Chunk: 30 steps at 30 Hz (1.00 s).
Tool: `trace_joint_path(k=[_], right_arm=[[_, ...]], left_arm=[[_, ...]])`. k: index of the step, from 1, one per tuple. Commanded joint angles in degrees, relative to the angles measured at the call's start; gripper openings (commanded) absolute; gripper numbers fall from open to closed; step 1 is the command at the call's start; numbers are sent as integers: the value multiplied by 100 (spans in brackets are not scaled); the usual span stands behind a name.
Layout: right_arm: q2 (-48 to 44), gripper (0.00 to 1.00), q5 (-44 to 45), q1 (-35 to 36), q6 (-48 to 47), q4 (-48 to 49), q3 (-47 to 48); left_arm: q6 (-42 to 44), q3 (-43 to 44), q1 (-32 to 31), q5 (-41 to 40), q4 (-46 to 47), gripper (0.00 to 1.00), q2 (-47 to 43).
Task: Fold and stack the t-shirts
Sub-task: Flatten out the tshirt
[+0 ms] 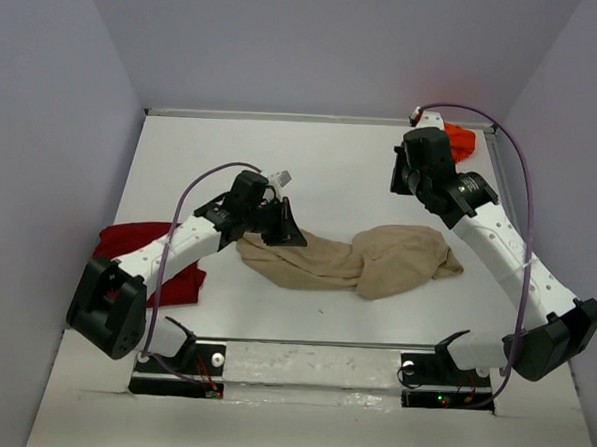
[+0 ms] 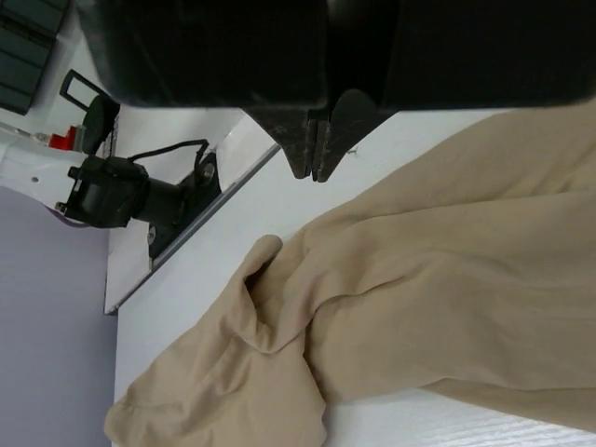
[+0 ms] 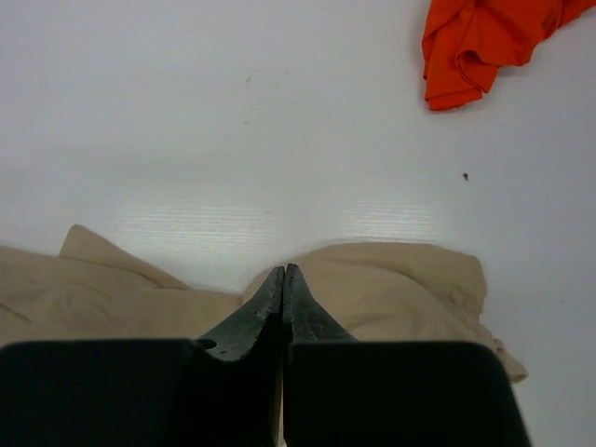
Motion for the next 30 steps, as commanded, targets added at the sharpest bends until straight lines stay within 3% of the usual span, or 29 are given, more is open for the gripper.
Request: trace_joint_path(k=[1, 11, 15, 17, 19, 21, 22, 26, 30], right_arm=[[-208, 0, -62, 21, -301, 127, 426], [-849, 0, -247, 21, -407, 109, 305], [-973, 0, -281, 21, -460, 179, 181], [-947, 0, -343, 21, -495, 179, 146], [-912, 0, -369, 21, -477, 188, 146], [-903, 0, -413, 21, -460, 206, 190], [-912, 0, -439, 21, -468, 214, 216], [-938, 0, -492, 21, -530, 206, 488], [-912, 0, -562, 21, -583, 188, 629]], left_arm=[[-400, -173, -2, 492, 435, 0, 70], [-286, 299, 6, 142, 717, 0, 2213], [-251, 371, -2, -157, 752, 0, 2391], [-155, 397, -55, -718, 656, 0, 2225], [56, 643, -143, -1945, -97, 0, 2180], [83, 740, -222, -2563, -494, 0, 2241], [48, 810, -240, -3236, -922, 0, 2303], [-618, 600, -240, -4487, -1629, 0, 2199], [-1181, -13, -100, -4545, -1981, 0, 1935]])
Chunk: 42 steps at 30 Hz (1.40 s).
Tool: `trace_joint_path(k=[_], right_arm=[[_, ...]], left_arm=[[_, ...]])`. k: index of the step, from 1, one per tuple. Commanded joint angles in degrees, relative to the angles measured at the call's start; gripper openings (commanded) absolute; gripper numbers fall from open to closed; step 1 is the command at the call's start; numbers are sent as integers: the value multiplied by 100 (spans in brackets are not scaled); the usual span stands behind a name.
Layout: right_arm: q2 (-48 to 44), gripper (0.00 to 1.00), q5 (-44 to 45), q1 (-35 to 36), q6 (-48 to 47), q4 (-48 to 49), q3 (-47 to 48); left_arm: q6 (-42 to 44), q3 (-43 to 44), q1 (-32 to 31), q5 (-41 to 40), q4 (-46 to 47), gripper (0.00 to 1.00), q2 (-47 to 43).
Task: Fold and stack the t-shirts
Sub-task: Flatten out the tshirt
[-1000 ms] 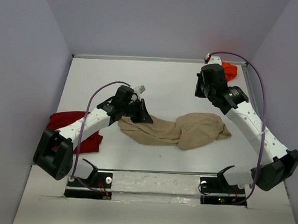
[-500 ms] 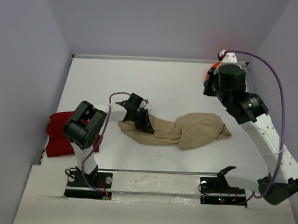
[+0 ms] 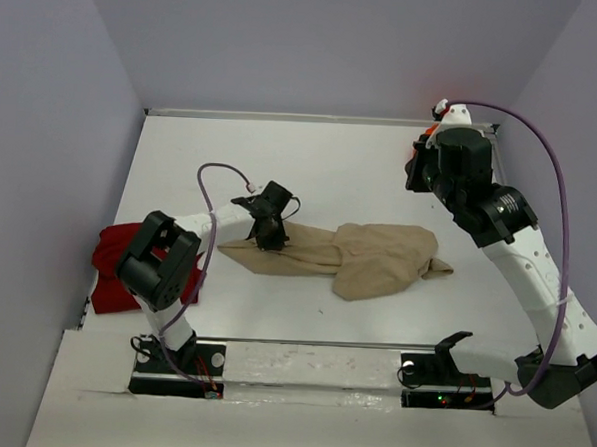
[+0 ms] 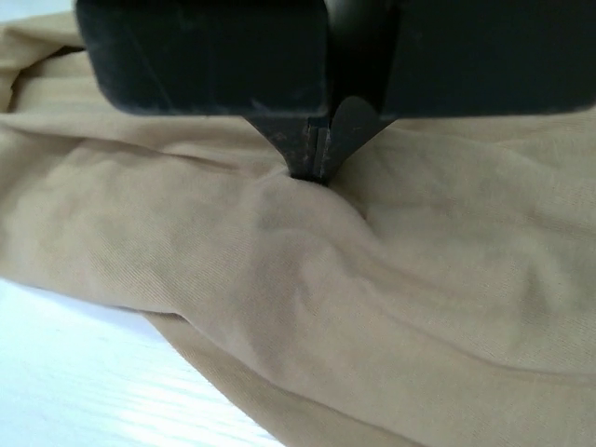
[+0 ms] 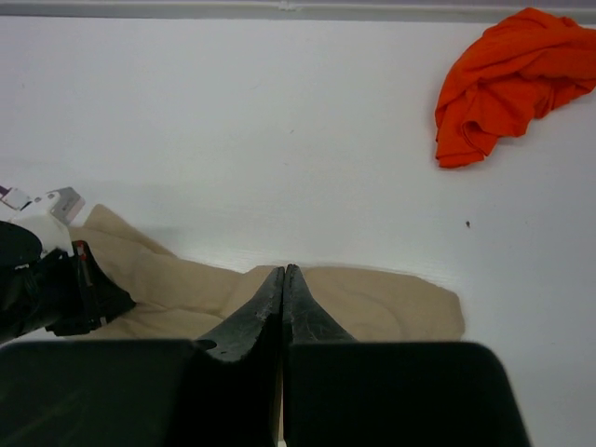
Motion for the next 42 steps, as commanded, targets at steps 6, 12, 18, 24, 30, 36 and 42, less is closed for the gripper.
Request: trace_joint_path(k=[6, 12, 18, 24, 30, 36, 42], right_arm=[[197, 0, -397, 21, -224, 208, 330], [409, 0, -635, 21, -120, 269, 101], [409, 0, -741, 21, -40, 296, -145], [426, 0, -846, 73, 4, 313, -163], [680, 0, -960, 179, 30, 410, -434], [1094, 29, -1127, 301, -66, 463, -663], [1533, 51, -1355, 696, -58, 577, -761]], left_arm=[[-729, -1222, 451, -929, -1303, 0, -640], [-720, -1363, 521, -1026, -1523, 0, -1185], [-641, -1714, 846, -728, -1410, 0, -1659], [-238, -1443, 917, -632, -1384, 0, -1722], [667, -250, 215, -673, -1356, 0, -1291], [818, 131, -480, -973, -1050, 75, -1651], [967, 315, -560, -1044, -926, 88, -1801]])
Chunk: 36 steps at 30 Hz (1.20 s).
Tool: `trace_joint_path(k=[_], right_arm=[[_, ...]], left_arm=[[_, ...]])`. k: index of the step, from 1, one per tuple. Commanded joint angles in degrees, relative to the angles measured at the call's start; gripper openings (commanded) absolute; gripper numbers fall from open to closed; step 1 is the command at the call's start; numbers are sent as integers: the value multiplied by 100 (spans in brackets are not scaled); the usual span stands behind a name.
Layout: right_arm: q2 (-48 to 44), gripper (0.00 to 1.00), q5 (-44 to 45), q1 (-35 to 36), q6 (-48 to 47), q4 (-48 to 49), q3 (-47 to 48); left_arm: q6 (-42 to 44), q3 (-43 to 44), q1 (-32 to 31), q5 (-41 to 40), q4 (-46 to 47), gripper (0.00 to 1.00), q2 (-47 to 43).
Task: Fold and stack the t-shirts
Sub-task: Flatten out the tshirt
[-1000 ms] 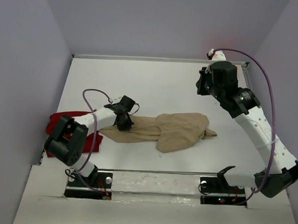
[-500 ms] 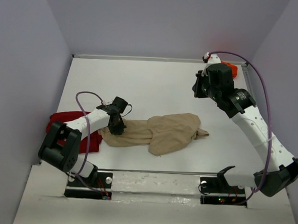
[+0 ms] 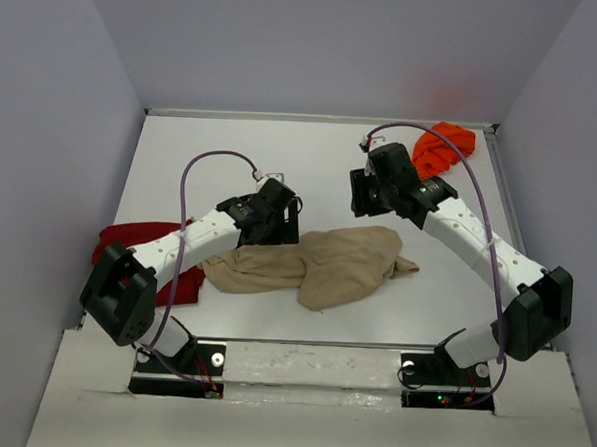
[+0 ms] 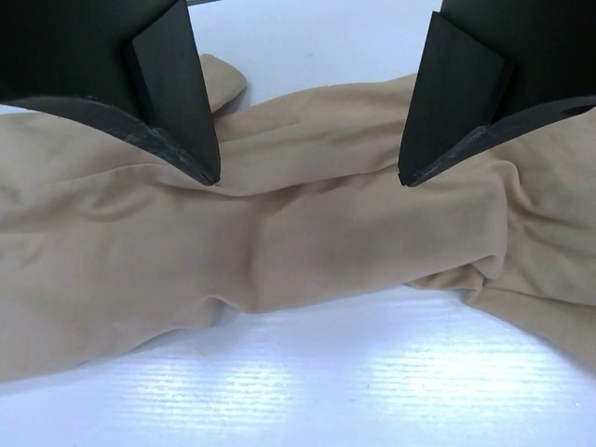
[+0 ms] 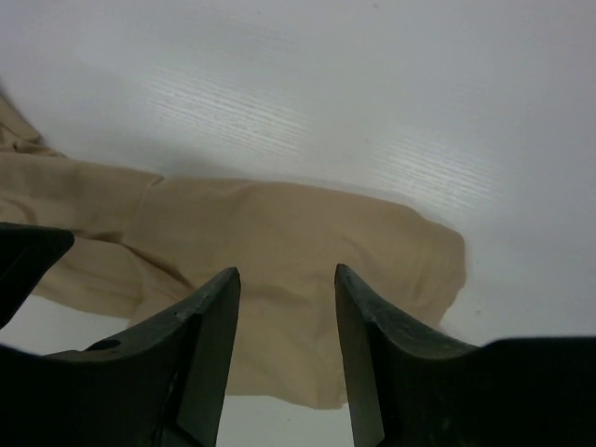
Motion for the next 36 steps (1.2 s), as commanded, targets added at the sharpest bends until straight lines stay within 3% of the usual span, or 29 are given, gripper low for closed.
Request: trace_joint_path(k=[1, 2, 5, 17, 21, 25, 31, 34, 36], right_arm=[[154, 46, -252, 335, -25, 313, 42], [216, 26, -243, 413, 62, 339, 50], [304, 0, -235, 536, 133, 400, 33], [453, 0, 371, 537, 309, 427, 103], [550, 0, 512, 537, 327, 366, 270], [550, 11, 697, 537, 379, 321, 227], [78, 6, 47, 598, 756, 356, -273], [-475, 27, 326, 835, 1020, 313, -810], [-732, 36, 503, 958, 1319, 147, -1100]], left_arm=[[205, 243, -14, -259, 58, 88, -258], [187, 278, -14, -311, 31, 89, -284], [56, 357, -14, -425, 31, 89, -346], [117, 885, 13, 57, 259, 89, -100], [196, 1148, 13, -153, 164, 93, -161], [196, 1088, 22, -539, -30, 94, -240], [117, 947, 22, -444, -49, 94, -56], [117, 964, 22, -408, 13, 94, -82], [178, 982, 22, -373, 31, 94, -65]])
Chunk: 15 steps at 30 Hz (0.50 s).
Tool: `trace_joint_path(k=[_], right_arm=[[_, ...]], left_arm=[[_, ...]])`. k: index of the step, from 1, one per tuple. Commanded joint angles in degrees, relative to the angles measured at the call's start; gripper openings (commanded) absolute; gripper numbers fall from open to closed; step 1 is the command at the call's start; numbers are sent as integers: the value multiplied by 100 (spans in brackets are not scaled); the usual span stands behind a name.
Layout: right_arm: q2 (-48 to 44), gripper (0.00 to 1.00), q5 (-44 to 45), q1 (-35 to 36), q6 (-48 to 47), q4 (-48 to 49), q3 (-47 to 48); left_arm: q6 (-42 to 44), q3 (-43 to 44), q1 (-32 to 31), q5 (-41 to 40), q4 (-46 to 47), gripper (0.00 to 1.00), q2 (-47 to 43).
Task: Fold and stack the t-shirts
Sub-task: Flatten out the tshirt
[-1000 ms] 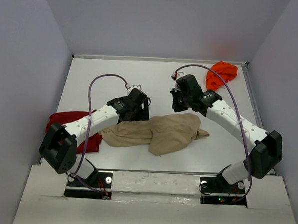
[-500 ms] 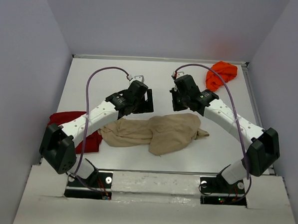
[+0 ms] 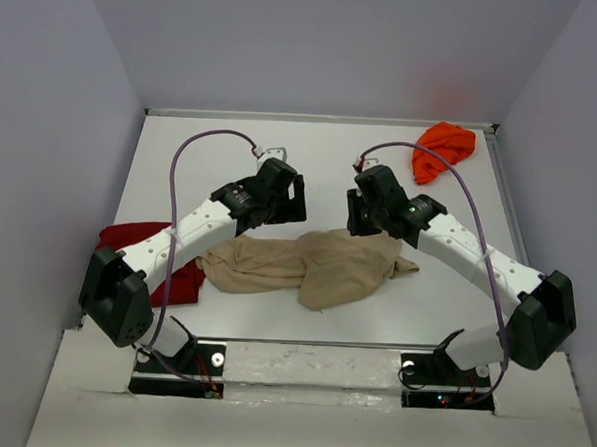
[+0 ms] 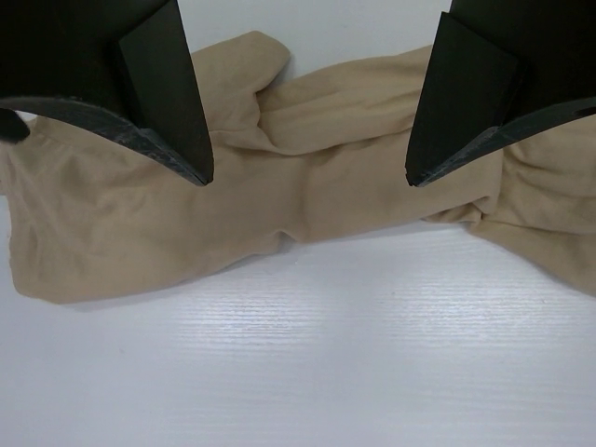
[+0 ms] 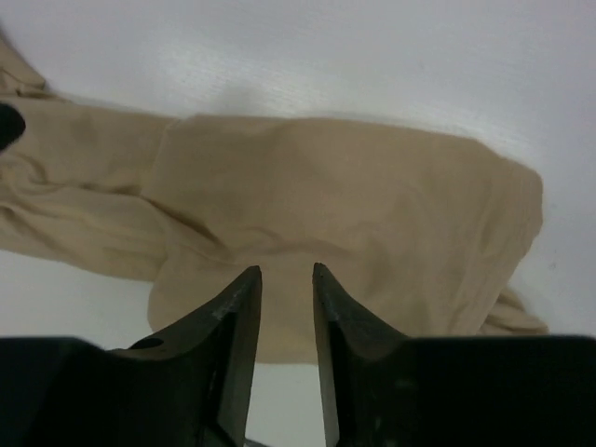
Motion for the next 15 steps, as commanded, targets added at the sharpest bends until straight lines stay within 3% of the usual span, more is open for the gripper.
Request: trace_joint_path(k=[1, 5, 9, 12, 15], right_arm=[[-894, 39, 439, 329, 670, -212, -582], [-1466, 42, 880, 452, 1215, -679, -1057], [-1984, 47, 714, 557, 1759, -724, -1593], [-2187, 59, 731, 680, 2032, -688, -1997], [-2328, 65, 775, 681, 2060, -574, -2270]], left_arm=[[88, 85, 19, -70, 68, 94, 36], [159, 147, 19, -78, 68, 94, 115], [194, 138, 19, -34, 121, 94, 124], [255, 156, 19, 10, 121, 94, 150], [264, 182, 19, 18, 112, 94, 142]])
